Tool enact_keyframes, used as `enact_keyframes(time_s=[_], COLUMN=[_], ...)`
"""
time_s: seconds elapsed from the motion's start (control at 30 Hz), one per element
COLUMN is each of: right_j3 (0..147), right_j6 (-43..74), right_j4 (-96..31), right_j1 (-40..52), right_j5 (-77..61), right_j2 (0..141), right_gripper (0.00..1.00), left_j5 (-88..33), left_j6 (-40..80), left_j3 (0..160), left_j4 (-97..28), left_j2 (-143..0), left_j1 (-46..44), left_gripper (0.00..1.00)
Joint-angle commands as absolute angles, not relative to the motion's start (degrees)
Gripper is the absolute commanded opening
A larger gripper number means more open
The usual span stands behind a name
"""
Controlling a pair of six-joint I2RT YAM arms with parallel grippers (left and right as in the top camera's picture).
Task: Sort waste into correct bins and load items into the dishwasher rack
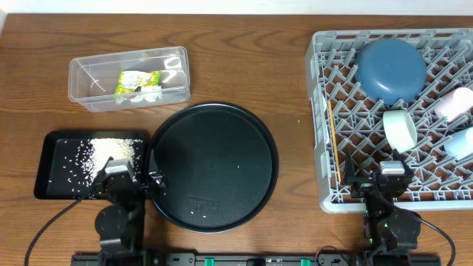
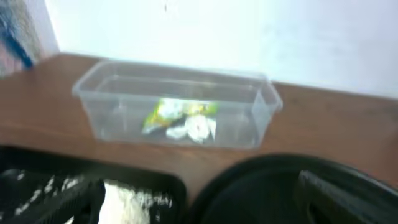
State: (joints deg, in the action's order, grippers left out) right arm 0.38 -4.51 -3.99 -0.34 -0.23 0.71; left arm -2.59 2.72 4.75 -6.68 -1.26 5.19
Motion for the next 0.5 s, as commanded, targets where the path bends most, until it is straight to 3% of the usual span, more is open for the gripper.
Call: enact_keyframes(time_s=[0.0,0.47], right_j3=[0.32,0.32], right_j6=[-5.21,-5.21], right_j4=[-4.25,-4.25], right_j1=[-0.03,-0.03], right_j5=[-0.45,-0.47], right_j2=[0.34,0.34], right_gripper=[0.99,0.99], left_j5=[-3.25,-3.40], left_j6=[1.87,1.74], left_j3=[0.25,0.23], left_j4=[-2.35,-3.75], left_j2=[-0.08,-0.25], left_j1=[5.52,5.56], left_gripper=[0.98,0.97])
